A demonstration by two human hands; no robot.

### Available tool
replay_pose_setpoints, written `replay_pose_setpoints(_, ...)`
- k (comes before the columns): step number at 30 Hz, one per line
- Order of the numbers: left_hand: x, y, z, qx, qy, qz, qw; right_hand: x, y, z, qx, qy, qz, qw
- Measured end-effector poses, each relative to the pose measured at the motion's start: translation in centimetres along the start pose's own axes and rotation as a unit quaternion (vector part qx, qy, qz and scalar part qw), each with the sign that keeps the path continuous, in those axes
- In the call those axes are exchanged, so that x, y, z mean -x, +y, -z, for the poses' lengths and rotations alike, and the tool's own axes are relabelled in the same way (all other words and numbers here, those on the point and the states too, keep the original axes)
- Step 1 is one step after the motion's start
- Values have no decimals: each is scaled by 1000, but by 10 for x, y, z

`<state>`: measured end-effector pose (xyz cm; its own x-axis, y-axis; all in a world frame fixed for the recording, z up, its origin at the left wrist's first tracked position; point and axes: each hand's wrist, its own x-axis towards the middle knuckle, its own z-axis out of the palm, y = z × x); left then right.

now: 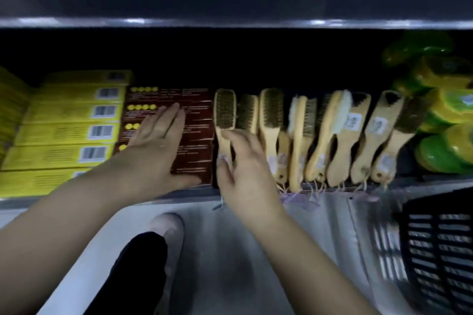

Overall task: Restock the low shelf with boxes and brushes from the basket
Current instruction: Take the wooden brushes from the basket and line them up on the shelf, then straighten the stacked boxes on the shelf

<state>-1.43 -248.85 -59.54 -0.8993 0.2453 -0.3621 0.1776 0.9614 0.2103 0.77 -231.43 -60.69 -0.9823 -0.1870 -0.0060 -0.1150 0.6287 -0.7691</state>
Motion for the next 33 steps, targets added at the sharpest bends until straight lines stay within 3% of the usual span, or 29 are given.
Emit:
replay_pose_setpoints(2,3,-14,-3,-49,-56,31,997,0,-10,-19,-8,-32,-1,999)
replay_pose_setpoints(6,8,-32,-4,-66,-107,5,992,-2,-18,-38,0,-1,-33,999)
replay_pose_setpoints(10,13,-40,-1,-42,-103,-20,994,-5,-26,-45,-35,14,-74,997)
replay_pose_setpoints(14,18,-35,-19,-54,-36,-17,998,-2,-30,-56,1,37,-83,996)
replay_pose_setpoints(21,15,-29,-31,-56,-28,14,998,-2,-29,-58,-20,38,-105,994)
replay_pose_setpoints(23,15,-31,-29,-34,-26,3,999,-5,-33,-58,19,41,-105,993)
replay_pose_setpoints(26,25,-43,-21,15,-8,-45,999,-13,-46,-58,105,57,-71,990)
replay_pose_setpoints(28,36,-60,-13,29,18,-45,998,-24,-59,-61,109,23,-30,993)
replay_pose_setpoints(33,60,-114,3,45,92,76,992,-75,-91,-86,127,-91,72,985)
